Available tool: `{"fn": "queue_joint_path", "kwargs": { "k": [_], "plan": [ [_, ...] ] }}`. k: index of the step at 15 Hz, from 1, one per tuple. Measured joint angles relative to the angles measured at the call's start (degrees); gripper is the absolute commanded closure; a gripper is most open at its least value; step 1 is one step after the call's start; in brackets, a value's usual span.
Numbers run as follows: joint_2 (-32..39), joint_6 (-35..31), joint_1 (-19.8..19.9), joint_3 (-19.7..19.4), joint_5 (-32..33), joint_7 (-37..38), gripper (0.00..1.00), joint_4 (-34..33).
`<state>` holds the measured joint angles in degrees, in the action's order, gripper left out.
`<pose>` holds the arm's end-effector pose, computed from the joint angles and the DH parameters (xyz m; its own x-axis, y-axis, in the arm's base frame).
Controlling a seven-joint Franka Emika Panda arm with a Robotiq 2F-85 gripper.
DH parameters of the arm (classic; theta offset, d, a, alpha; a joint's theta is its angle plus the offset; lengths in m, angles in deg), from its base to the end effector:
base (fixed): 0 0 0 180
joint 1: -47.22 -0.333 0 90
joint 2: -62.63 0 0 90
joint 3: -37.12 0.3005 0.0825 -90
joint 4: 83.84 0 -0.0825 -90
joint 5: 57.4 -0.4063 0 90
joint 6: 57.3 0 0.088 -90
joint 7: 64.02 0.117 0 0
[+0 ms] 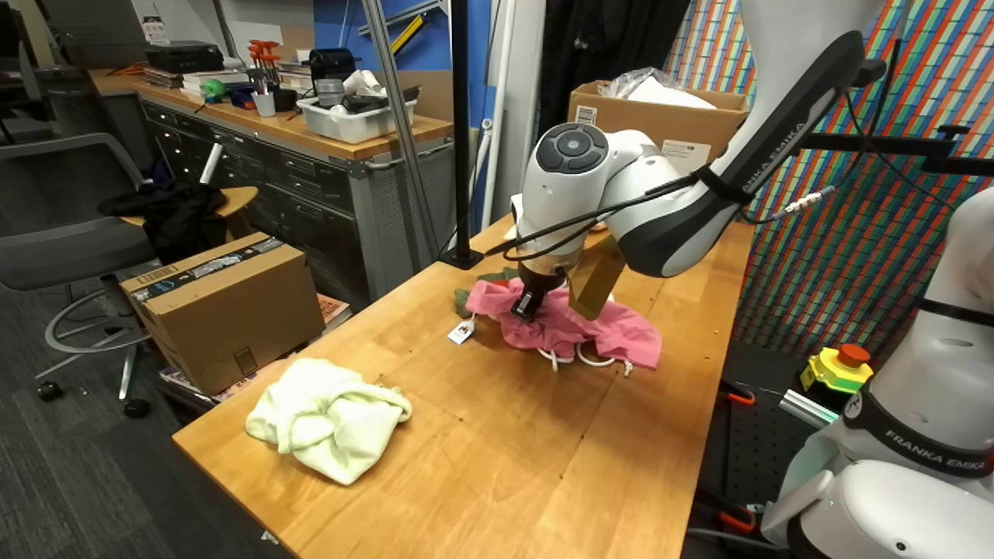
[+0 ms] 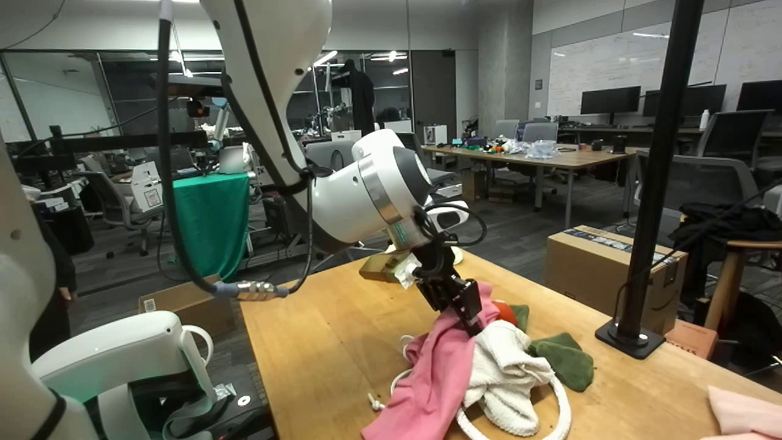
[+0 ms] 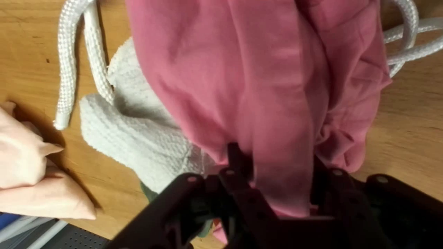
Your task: Separate all the objects on the heap
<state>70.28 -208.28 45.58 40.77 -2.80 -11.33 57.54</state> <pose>0.4826 0.0621 0.1959 0.9691 0.0583 0.2395 -0.0356 -0.9284 0.3699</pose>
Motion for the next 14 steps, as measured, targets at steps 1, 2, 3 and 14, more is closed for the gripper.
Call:
{"fn": "queue_joint_path", "kwargs": {
  "k": [1, 2, 3, 14],
  "plan": [
    [0.1, 0.2, 0.0, 0.0, 0.0, 0.0, 0.87, -0.2],
    [0.1, 0.5, 0.1, -0.1, 0.0, 0.0, 0.9, -0.3],
    [0.1, 1.0, 0.2, -0.1, -0.2, 0.0, 0.9, -0.4],
    [-12.7, 2.0, 2.0, -4.5, -8.0, -1.2, 0.86, -0.7]
  ]
}}
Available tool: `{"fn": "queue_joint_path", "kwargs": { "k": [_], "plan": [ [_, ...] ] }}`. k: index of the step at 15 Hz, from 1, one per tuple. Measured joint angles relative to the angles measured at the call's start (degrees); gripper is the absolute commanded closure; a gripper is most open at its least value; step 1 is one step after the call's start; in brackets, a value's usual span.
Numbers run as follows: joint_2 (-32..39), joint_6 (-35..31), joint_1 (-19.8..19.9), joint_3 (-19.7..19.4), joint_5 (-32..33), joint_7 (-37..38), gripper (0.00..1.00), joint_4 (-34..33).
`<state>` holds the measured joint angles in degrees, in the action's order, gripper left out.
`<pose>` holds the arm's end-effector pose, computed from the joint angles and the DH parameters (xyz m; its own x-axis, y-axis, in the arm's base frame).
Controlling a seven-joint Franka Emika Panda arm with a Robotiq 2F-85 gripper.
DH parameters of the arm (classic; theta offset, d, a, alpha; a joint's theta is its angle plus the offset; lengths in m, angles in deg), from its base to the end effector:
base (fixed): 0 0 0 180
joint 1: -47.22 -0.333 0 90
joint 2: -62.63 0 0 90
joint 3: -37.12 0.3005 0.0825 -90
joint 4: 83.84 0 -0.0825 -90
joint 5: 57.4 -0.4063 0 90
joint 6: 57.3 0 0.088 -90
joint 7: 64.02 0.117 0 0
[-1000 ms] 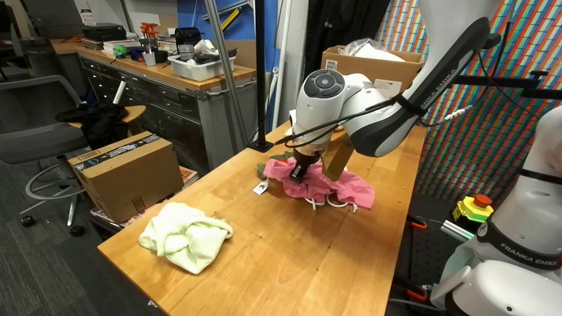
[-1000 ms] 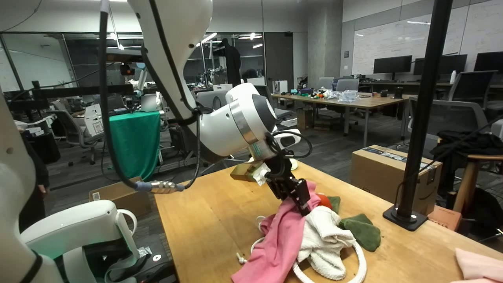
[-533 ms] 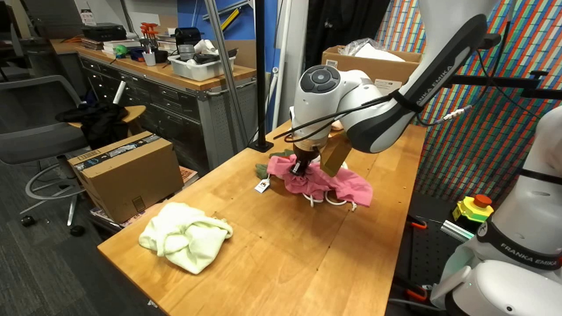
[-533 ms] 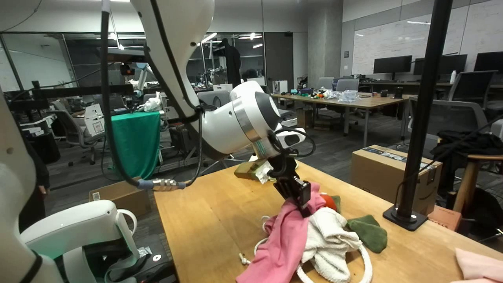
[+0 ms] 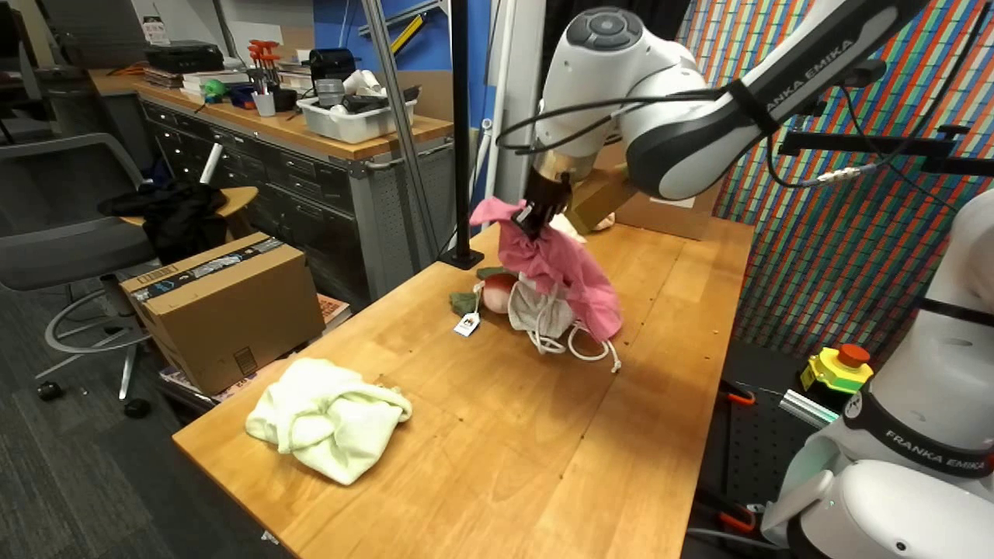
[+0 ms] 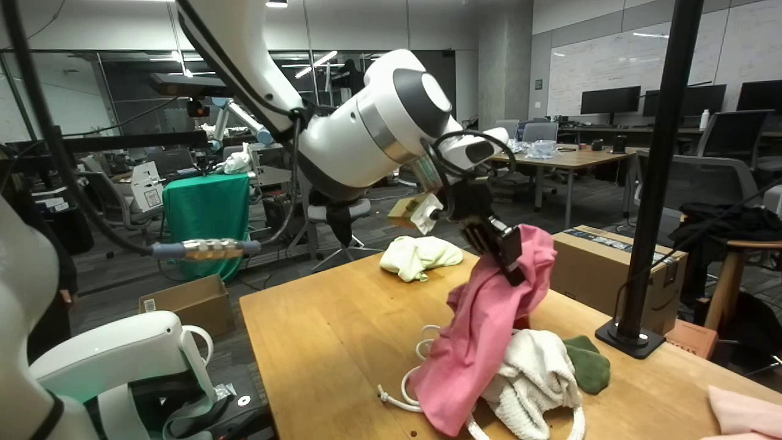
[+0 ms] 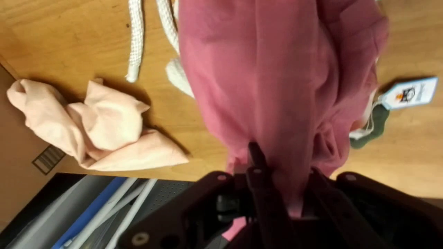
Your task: Separate all the objects on the heap
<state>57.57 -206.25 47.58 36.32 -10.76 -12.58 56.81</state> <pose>0.5083 0.0007 0.3103 0.8898 -0.1671 0.4246 -0.3055 -0.9094 0.2823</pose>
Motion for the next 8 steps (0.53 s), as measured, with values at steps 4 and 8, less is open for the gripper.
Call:
{"fn": "queue_joint_path", "kwargs": {
  "k": [4, 8],
  "plan": [
    [-7.7, 0.0, 3.3, -1.3, -4.9, -0.9, 0.86, 0.0],
    [-11.5, 1.8, 7.3, -1.5, -6.6, -1.2, 0.86, -0.1]
  ]
}}
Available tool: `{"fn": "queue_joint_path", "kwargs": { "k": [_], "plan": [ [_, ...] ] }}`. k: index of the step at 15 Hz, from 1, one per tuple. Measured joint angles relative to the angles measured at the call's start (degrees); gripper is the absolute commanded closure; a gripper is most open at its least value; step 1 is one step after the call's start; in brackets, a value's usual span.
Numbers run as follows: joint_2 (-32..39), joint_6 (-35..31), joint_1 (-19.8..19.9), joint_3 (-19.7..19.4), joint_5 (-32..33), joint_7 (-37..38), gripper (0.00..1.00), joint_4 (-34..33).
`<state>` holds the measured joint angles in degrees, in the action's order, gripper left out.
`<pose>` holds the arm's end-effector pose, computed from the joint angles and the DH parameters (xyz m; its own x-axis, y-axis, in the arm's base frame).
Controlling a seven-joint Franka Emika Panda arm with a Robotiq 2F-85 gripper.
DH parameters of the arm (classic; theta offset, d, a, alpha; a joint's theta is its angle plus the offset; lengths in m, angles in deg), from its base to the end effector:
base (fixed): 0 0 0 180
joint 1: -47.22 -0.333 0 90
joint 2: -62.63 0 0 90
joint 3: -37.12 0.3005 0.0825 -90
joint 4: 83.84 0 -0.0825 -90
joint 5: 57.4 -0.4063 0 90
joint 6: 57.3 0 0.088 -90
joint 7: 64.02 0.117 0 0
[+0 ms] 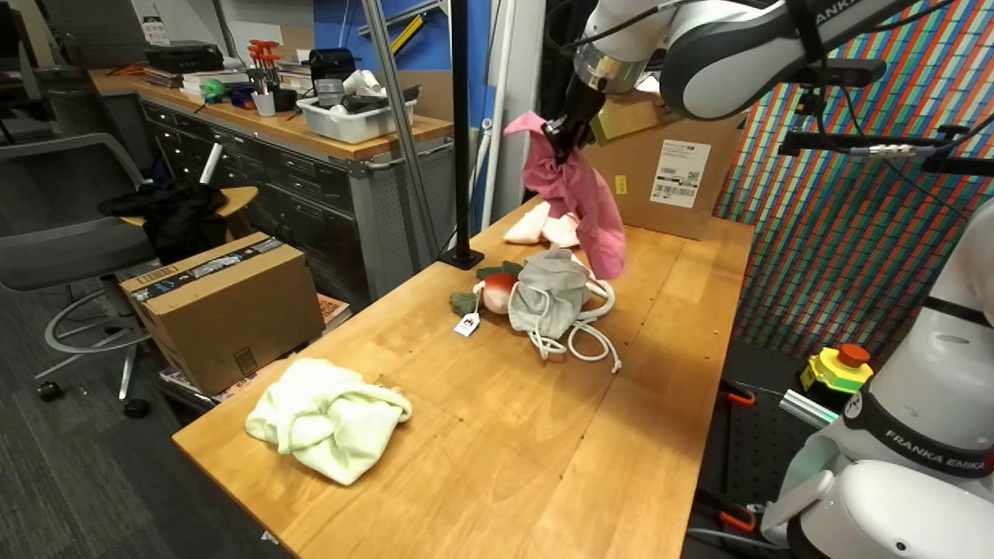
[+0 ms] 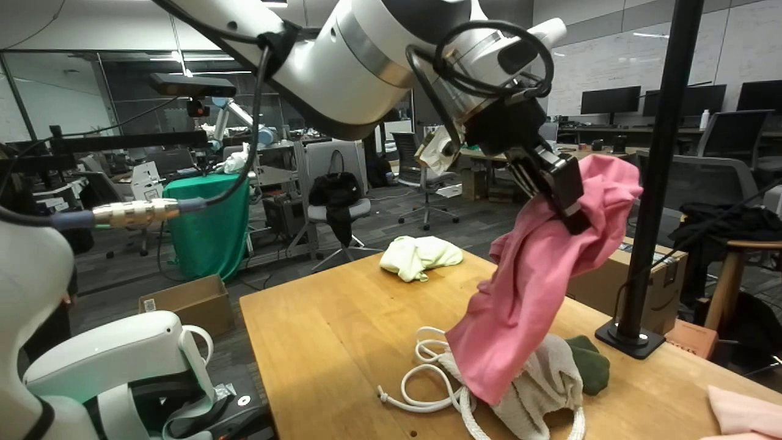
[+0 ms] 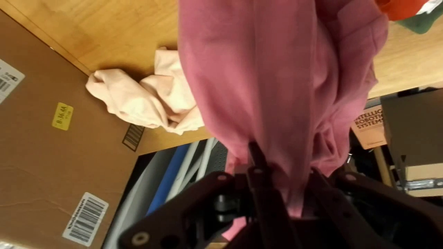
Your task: Separate all the objects on the heap
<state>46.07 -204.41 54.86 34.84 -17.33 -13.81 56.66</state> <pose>0.4958 -0.0800 0.4112 0.7402 -0.3803 0.5546 -0.5408 -0.8267 0.1549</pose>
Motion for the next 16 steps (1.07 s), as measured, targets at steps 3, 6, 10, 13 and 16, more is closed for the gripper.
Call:
{"fn": "queue_joint_path", "kwargs": {
  "k": [3, 6, 10, 13, 16],
  "plan": [
    [-0.6, 2.7, 3.3, 0.1, 0.0, 0.5, 0.86, -0.5],
    [-0.6, 5.2, 6.6, -0.2, 0.1, 1.4, 0.86, -1.0],
    [-0.1, 8.2, 10.4, -2.2, 0.1, 3.2, 0.86, -1.9],
    [1.2, 9.6, 12.9, -4.1, 0.3, 5.8, 0.86, -2.8],
    [2.8, 10.7, 14.7, -5.0, 3.5, 11.7, 0.86, -3.9]
  ]
}}
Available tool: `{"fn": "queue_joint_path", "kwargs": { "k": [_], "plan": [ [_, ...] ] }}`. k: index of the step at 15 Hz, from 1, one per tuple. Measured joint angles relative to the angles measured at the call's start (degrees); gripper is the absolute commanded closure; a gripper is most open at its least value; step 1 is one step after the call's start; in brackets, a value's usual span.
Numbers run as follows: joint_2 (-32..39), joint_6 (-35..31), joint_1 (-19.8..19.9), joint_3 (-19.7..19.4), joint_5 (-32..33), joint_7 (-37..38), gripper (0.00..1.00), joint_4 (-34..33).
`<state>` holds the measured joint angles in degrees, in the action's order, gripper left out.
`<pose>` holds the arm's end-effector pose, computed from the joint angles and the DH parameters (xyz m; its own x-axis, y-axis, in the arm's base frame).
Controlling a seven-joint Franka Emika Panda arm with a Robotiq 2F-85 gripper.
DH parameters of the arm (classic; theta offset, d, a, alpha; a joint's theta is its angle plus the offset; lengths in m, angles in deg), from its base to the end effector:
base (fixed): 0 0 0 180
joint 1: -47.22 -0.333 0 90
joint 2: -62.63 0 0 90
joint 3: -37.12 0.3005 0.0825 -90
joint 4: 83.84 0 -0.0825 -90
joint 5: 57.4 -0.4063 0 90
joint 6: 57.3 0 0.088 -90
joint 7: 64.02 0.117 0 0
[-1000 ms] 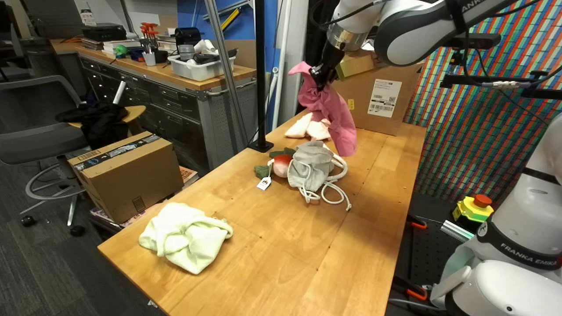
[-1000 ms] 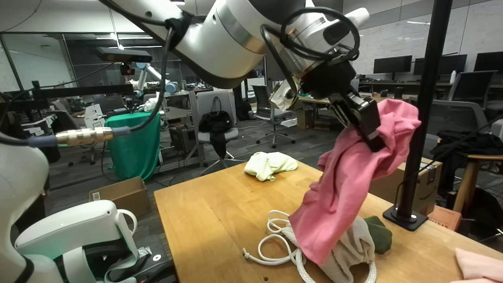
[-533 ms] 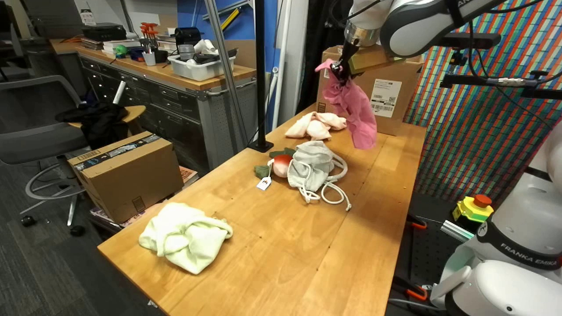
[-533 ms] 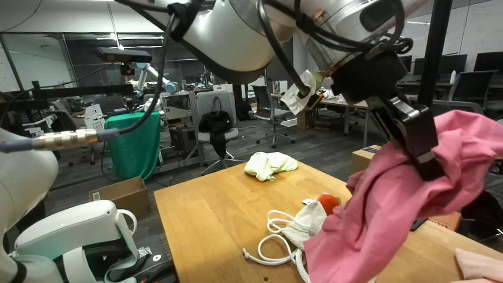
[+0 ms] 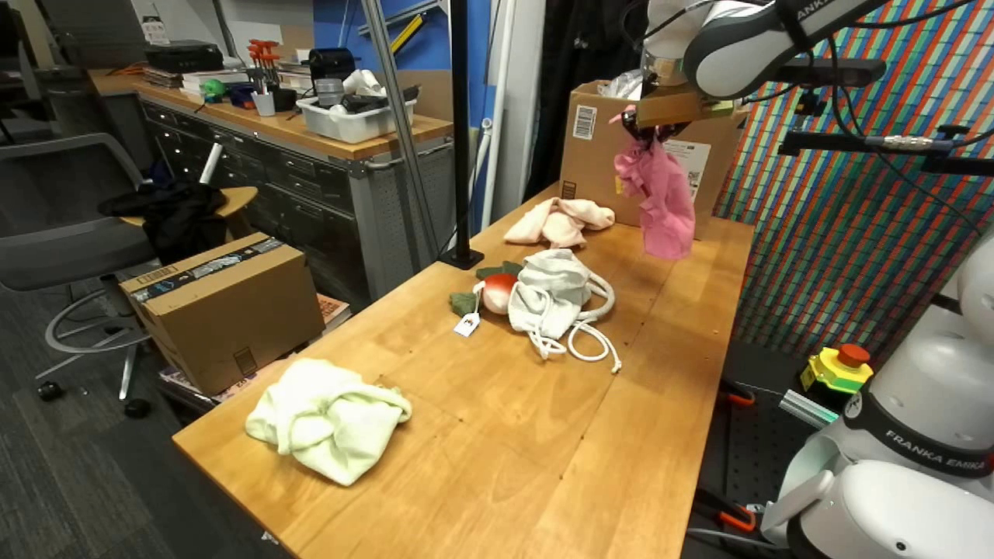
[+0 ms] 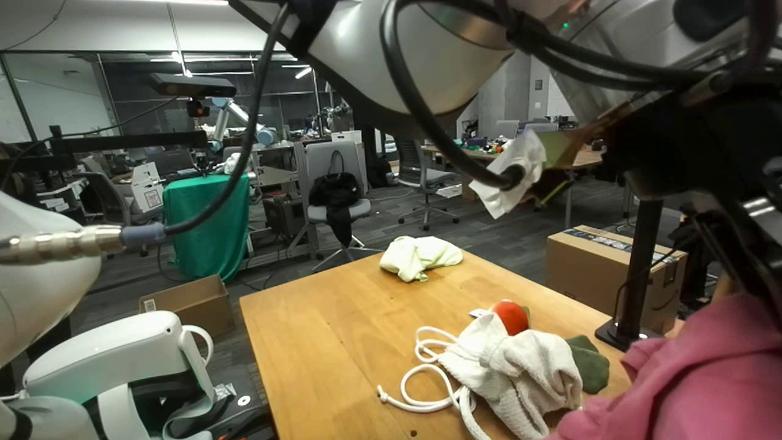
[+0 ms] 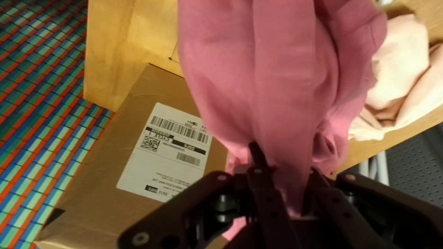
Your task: Separate all the objects on the heap
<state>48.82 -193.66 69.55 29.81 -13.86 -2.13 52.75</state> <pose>0.4376 -0.2629 0.4034 0.4353 -0.7287 0.5287 -0.8974 -0.3978 0.1907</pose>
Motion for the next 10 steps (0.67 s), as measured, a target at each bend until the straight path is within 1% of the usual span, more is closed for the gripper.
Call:
{"fn": "queue_joint_path", "kwargs": {
  "k": [2, 5, 7, 10],
  "plan": [
    [0.9, 1.4, 0.6, 0.0, 5.0, 6.9, 0.86, -0.7],
    [2.0, 5.5, 0.4, 0.0, 13.3, 18.2, 0.86, -1.6],
    [2.7, 9.6, -0.2, 0.0, 17.8, 24.7, 0.86, -2.0],
    [4.0, 17.0, -2.1, 0.0, 21.8, 31.9, 0.86, -2.6]
  ]
}}
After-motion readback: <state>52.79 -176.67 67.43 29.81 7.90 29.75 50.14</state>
